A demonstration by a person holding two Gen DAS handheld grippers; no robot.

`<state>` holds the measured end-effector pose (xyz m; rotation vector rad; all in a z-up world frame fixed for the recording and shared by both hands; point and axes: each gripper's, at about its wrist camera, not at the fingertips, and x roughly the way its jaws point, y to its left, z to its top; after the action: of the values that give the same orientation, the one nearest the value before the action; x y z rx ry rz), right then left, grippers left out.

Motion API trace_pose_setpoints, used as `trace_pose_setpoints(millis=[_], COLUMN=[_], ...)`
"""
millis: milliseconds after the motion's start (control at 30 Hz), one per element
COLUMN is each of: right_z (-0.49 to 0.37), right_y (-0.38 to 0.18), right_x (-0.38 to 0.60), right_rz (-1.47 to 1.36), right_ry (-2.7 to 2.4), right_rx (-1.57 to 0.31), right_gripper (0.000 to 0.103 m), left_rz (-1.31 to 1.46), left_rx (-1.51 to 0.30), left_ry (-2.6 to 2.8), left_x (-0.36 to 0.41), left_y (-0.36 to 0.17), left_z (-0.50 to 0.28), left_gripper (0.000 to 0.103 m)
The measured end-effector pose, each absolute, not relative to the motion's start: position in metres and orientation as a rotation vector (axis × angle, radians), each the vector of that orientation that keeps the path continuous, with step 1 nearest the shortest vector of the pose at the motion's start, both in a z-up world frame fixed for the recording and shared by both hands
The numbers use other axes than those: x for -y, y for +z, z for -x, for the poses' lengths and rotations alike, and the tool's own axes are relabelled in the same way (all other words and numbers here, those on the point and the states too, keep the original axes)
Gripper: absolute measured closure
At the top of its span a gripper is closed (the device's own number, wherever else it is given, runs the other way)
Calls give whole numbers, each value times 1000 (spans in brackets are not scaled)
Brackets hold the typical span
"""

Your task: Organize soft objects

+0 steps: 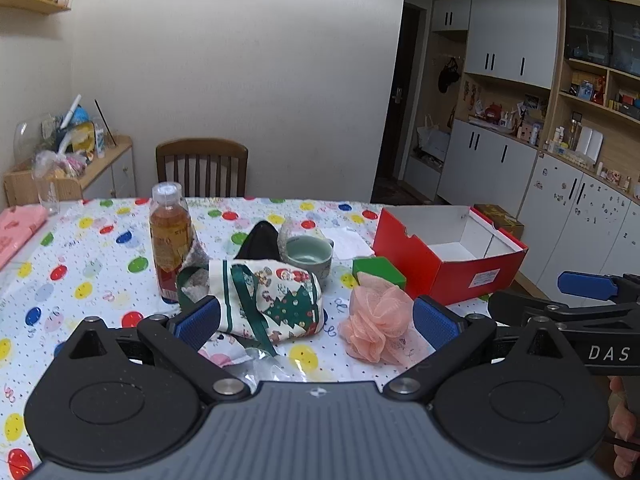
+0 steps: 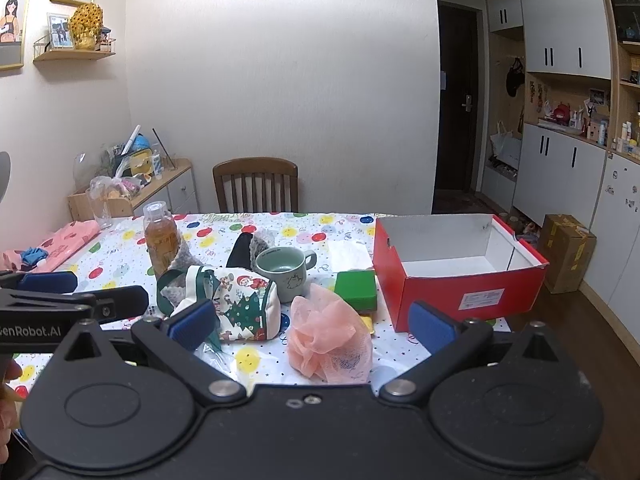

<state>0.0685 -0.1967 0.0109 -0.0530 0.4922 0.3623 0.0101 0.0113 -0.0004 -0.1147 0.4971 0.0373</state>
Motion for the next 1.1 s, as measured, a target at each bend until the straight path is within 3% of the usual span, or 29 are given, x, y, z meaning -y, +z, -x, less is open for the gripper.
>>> trace_pose_setpoints(millis=[600, 1100], right_z=[-137, -217], right_y=[-31, -81], right_x=[182, 172], right_rz=[94, 221], right_ry=[474, 522], right_rx=[-615, -736], right_gripper=[2, 3], left_rz=[200, 177], left_rx=[-588, -791], left_ry=[157, 287], left_x=[-68, -104], left_y=[-35, -107], left_z=[-48, -119], left_gripper=[0, 0])
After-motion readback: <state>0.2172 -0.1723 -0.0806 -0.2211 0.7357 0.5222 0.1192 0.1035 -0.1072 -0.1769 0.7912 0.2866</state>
